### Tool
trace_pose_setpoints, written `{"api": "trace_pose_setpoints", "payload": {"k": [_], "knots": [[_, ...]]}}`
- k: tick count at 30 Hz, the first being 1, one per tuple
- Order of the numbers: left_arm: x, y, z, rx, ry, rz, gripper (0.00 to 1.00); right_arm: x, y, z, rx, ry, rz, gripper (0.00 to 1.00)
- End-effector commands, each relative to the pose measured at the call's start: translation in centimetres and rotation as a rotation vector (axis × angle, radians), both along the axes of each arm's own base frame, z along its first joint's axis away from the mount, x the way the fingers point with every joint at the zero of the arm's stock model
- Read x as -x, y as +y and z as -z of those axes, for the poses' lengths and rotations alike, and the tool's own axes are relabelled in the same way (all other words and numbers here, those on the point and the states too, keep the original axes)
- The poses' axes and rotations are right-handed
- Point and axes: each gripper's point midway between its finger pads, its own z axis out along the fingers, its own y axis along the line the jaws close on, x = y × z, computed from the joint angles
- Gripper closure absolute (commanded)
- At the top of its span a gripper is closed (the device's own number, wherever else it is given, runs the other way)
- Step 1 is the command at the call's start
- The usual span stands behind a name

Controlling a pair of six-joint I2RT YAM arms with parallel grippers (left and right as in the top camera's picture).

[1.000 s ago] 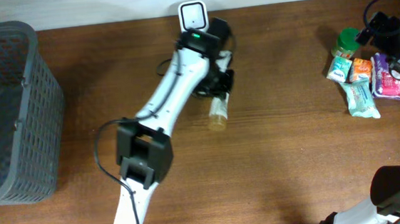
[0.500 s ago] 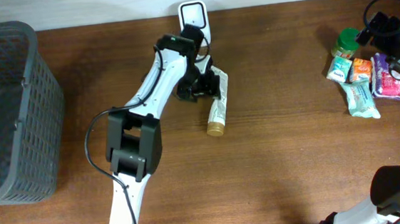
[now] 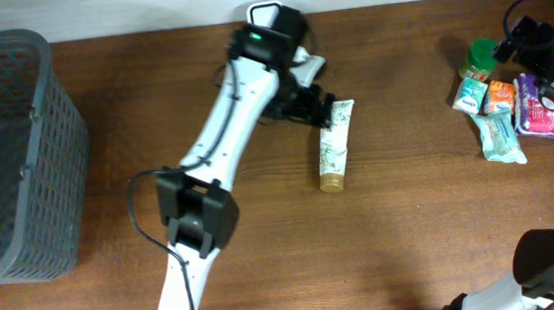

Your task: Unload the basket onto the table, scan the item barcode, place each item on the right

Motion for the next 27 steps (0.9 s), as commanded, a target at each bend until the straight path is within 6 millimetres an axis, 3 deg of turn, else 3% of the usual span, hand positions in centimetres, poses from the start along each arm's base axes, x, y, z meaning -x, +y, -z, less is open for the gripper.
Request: {"api": "trace_pose_setpoints", "payload": {"k": [1, 5, 9, 11, 14, 15, 16, 17, 19, 21, 23, 25, 27], "knots": [[1.6, -2.5, 1.9, -0.129, -0.099, 0.115, 0.02, -0.1, 0.2, 0.2, -0.007, 0.003, -0.006, 0.01], [2.3, -4.9, 5.9, -0.363, -0.302, 0.201, 0.04, -0.1, 0.2, 0.2, -0.006, 0.003, -0.006, 0.01], [1.7, -6.5, 8.2, -0.442, -0.456, 0.159, 0.01, -0.1, 0.2, 0.2, -0.007, 0.003, -0.006, 0.01], [0.9, -6.1, 8.8, -0.490, -0.525, 0.108, 0.01, -0.1, 0.2, 0.2, -0.007, 0.003, -0.006, 0.02], [1.5, -5.3, 10.8, -0.519, -0.507, 0.118, 0.12, -0.1, 0.2, 0.2, -0.007, 0.003, -0.006, 0.01], [1.7, -5.0, 11.2, -0.528, -0.499, 0.122, 0.27, -0.1, 0.2, 0.2, -0.007, 0.003, -0.006, 0.01], [1.8, -4.9, 11.4, -0.533, -0.494, 0.126, 0.57, -0.1, 0.2, 0.2, -0.007, 0.003, -0.006, 0.01], [1.8, -4.9, 11.4, -0.533, -0.494, 0.125, 0.73, -0.1, 0.2, 0.2, -0.007, 0.003, -0.006, 0.01], [1.9, -4.8, 11.4, -0.535, -0.490, 0.127, 0.85, -0.1, 0.2, 0.2, -0.006, 0.003, -0.006, 0.01], [1.9, -4.9, 10.1, -0.530, -0.487, 0.115, 1.00, -0.1, 0.2, 0.2, -0.007, 0.003, -0.006, 0.01], [1.6, -5.8, 7.1, -0.476, -0.496, 0.098, 1.00, -0.1, 0.2, 0.2, -0.007, 0.003, -0.006, 0.01], [2.1, -7.4, 4.8, -0.307, -0.403, 0.097, 1.00, -0.1, 0.2, 0.2, -0.007, 0.003, -0.006, 0.01], [2.5, -8.5, 1.9, 0.066, -0.154, 0.090, 1.00, -0.1, 0.2, 0.2, -0.007, 0.003, -0.006, 0.01]]}}
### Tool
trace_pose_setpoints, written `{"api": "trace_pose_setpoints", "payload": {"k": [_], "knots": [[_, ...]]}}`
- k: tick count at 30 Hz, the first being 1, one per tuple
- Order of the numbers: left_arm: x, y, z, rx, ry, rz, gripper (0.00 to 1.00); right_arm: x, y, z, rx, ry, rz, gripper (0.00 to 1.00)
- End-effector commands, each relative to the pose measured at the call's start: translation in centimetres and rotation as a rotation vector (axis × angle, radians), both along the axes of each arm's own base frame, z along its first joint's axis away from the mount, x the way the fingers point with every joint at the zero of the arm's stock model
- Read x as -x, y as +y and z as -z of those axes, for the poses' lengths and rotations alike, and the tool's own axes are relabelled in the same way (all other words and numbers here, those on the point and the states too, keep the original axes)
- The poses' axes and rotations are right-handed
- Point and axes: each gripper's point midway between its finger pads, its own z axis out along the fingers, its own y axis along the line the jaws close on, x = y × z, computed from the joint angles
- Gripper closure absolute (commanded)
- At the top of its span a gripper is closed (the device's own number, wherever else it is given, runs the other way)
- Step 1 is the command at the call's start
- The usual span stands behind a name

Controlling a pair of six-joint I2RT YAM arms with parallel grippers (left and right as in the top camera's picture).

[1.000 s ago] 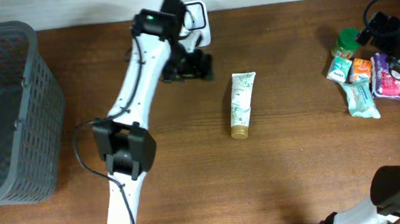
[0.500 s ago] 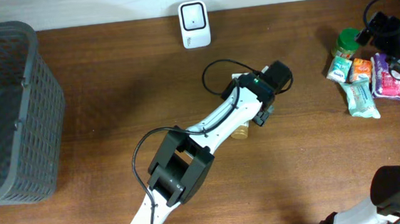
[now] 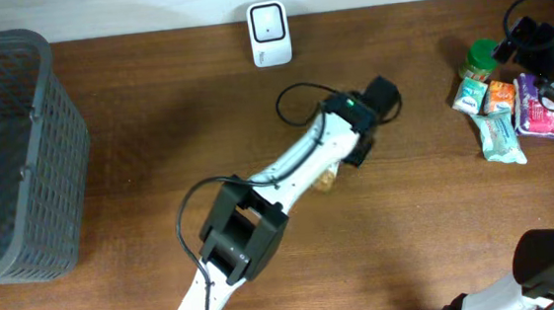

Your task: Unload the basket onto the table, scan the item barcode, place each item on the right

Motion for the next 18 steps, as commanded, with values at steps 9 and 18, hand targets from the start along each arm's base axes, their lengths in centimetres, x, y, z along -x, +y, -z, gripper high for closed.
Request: {"api": "trace_pose_setpoints", "payload": {"k": [9, 18], "knots": [[-2.9, 9.9, -1.1, 0.749, 0.639, -0.341, 0.76, -0.1, 0.2, 0.2, -0.007, 0.003, -0.005, 0.01], [-8.4, 18.9, -4.0, 0.330, 0.275, -0.491, 0.40, -0.1, 0.2, 0.2, -0.007, 0.003, -0.005, 0.01]]}}
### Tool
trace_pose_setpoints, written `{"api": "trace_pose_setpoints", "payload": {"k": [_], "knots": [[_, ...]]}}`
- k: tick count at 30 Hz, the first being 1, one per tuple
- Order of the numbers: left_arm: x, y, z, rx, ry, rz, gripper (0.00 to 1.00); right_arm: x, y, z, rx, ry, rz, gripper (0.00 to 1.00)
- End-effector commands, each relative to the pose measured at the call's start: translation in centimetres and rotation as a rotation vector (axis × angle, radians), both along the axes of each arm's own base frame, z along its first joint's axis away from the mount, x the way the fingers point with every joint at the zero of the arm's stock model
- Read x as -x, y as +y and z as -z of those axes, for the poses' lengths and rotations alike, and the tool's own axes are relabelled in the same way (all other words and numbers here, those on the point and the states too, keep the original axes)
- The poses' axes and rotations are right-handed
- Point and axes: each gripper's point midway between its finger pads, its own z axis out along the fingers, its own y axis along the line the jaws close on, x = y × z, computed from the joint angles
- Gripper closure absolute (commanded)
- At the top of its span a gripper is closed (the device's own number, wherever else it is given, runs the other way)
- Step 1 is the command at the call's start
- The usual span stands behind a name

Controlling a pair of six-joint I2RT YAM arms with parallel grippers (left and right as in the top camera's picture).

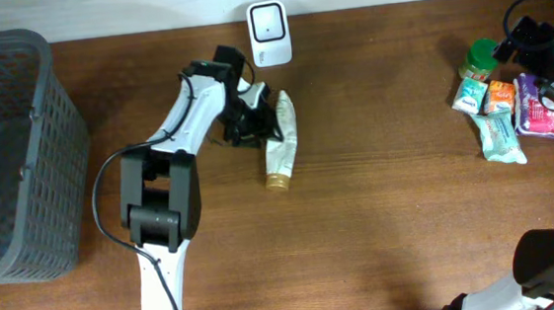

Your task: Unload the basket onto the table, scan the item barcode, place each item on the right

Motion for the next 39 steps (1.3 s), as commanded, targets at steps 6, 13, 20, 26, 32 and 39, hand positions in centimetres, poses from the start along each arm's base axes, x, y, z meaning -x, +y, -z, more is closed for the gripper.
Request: {"api": "trace_pose_setpoints", "payload": {"k": [6, 13, 20, 26, 32, 39], "knots": [[-2.6, 1.5, -9.7, -0.260, -0.260, 0.065, 0.00, -0.1, 0.2, 0.2, -0.006, 0.003, -0.006, 0.01], [-0.6, 1.4, -2.3, -0.444, -0.222, 0.150, 0.00, -0.1, 0.2, 0.2, -0.006, 0.003, -0.006, 0.01], [-3.4, 2.4, -10.3, -0.355, -0.345, 0.059, 0.01, -0.1, 0.2, 0.2, -0.006, 0.003, -0.006, 0.01], [-2.2, 6.9, -27.6, -0.269, -0.638, -0.092, 0.01, -0.1, 0.2, 0.2, -0.006, 0.003, -0.006, 0.01], [0.3, 23.5, -31.4, -0.429, -0.603, -0.457, 0.01, -0.1, 0.2, 0.2, -0.006, 0.003, -0.006, 0.01], [0.9, 28.8, -31.4, -0.449, -0.576, -0.579, 0.01, -0.1, 1.5, 0.0, -0.075, -0.008, -0.034, 0.01]]}}
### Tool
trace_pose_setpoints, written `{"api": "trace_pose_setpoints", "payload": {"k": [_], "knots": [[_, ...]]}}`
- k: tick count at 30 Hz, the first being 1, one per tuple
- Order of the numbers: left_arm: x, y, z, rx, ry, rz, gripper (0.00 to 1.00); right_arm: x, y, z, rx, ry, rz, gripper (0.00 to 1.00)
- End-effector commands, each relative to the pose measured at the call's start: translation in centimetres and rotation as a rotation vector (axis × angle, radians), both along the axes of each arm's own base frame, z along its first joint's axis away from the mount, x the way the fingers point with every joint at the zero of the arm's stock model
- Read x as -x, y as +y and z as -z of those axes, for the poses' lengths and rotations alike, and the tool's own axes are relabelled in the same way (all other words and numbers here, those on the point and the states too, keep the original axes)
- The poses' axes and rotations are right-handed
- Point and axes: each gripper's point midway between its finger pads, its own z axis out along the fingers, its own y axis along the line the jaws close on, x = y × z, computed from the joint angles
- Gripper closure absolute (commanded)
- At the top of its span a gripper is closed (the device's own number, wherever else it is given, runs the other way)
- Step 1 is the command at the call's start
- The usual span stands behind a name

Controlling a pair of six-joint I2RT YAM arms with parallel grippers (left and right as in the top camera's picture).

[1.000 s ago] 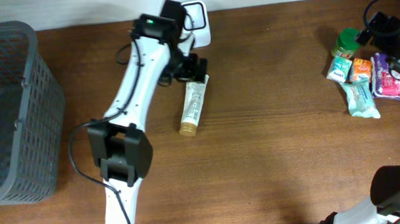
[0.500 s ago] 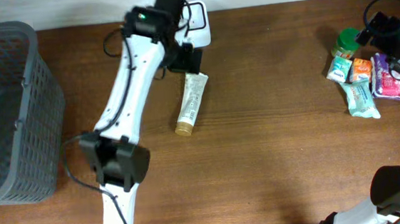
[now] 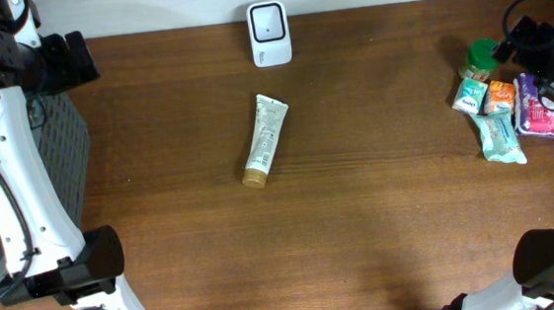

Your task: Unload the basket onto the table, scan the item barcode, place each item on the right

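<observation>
A pale tube with a gold cap (image 3: 263,141) lies flat on the wooden table, cap towards the front, touched by nothing. Just behind it at the back edge stands the white barcode scanner (image 3: 269,34). My left gripper (image 3: 69,60) is far off at the left, above the grey basket's corner; its fingers do not show clearly. At the far right, my right gripper (image 3: 552,82) hangs over a pile of packets, its fingers hidden among cables.
A grey mesh basket (image 3: 65,162) stands at the left edge, partly under my left arm. At the right edge lie a green-lidded jar (image 3: 484,56), small packets (image 3: 501,135) and a purple pack (image 3: 541,114).
My left gripper was at the tube's upper end near the scanner. Now the tube lies alone, slightly further left and lower, and the left arm is back over the basket.
The tube lay right of centre with my left gripper at its upper end. Then the arm covered it there. Later the tube was just below the scanner with the gripper at it. Now it rests free in front of the scanner and the arm is away.
</observation>
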Motion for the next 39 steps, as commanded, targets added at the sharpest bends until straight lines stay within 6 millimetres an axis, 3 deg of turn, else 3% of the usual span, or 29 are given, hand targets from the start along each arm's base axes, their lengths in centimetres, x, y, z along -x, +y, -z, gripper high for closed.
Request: {"api": "trace_pose_setpoints", "payload": {"k": [1, 3, 5, 7, 10, 12, 13, 14, 16, 19, 21, 25, 29, 33, 34, 35, 39], "knots": [[0.4, -0.1, -0.8, 0.009, -0.024, -0.003, 0.01, 0.2, 3.0, 0.0, -0.141, -0.001, -0.065, 0.01], [0.4, -0.1, -0.8, 0.008, -0.024, -0.004, 0.01, 0.7, 6.3, 1.6, -0.102, 0.068, -0.228, 0.01], [0.4, -0.1, -0.8, 0.009, -0.024, -0.004, 0.01, 0.9, 9.9, 5.5, -0.074, 0.165, -0.325, 0.01], [0.4, -0.1, -0.8, 0.009, -0.024, -0.003, 0.01, -0.2, 13.6, 9.4, -0.054, 0.166, -0.427, 0.02], [0.4, -0.1, -0.8, 0.008, -0.024, -0.004, 0.01, -1.9, 18.4, 11.8, -0.135, 0.103, -0.422, 0.01], [0.4, -0.1, -0.8, 0.008, -0.024, -0.004, 0.01, -1.4, 23.5, 14.7, -0.182, 0.087, -0.548, 0.01], [0.4, -0.1, -0.8, 0.009, -0.024, -0.004, 0.01, -1.0, 27.0, 15.4, -0.278, 0.044, -0.639, 0.01], [0.4, -0.1, -0.8, 0.009, -0.024, -0.004, 0.01, -0.8, 29.2, 16.1, -0.344, 0.024, -0.662, 0.01], [0.4, -0.1, -0.8, 0.008, -0.024, -0.004, 0.01, -0.6, 31.0, 18.7, -0.405, 0.062, -0.597, 0.01], [0.4, -0.1, -0.8, 0.009, -0.024, -0.004, 0.01, -1.2, 34.1, 21.7, -0.459, 0.051, -0.674, 0.01], [0.4, -0.1, -0.8, 0.008, -0.024, -0.004, 0.01, -2.1, 36.4, 22.7, -0.598, 0.040, -0.667, 0.01], [0.4, -0.1, -0.8, 0.008, -0.024, -0.003, 0.01, -3.4, 37.6, 24.6, -0.678, 0.045, -0.602, 0.06], [0.4, -0.1, -0.8, 0.009, -0.024, -0.003, 0.01, -3.9, 39.3, 27.2, -0.595, 0.042, -0.537, 0.10], [0.4, -0.1, -0.8, 0.008, -0.024, -0.003, 0.01, -4.3, 40.4, 27.7, -0.535, -0.004, -0.538, 0.11], [0.4, -0.1, -0.8, 0.009, -0.024, -0.003, 0.01, -4.4, 40.5, 27.9, -0.529, -0.013, -0.539, 0.15], [0.4, -0.1, -0.8, 0.009, -0.024, -0.003, 0.01, -4.7, 40.7, 28.2, -0.531, -0.027, -0.542, 0.30], [0.4, -0.1, -0.8, 0.009, -0.024, -0.003, 0.01, -6.1, 40.2, 29.6, -0.514, -0.079, -0.540, 0.32]]}}
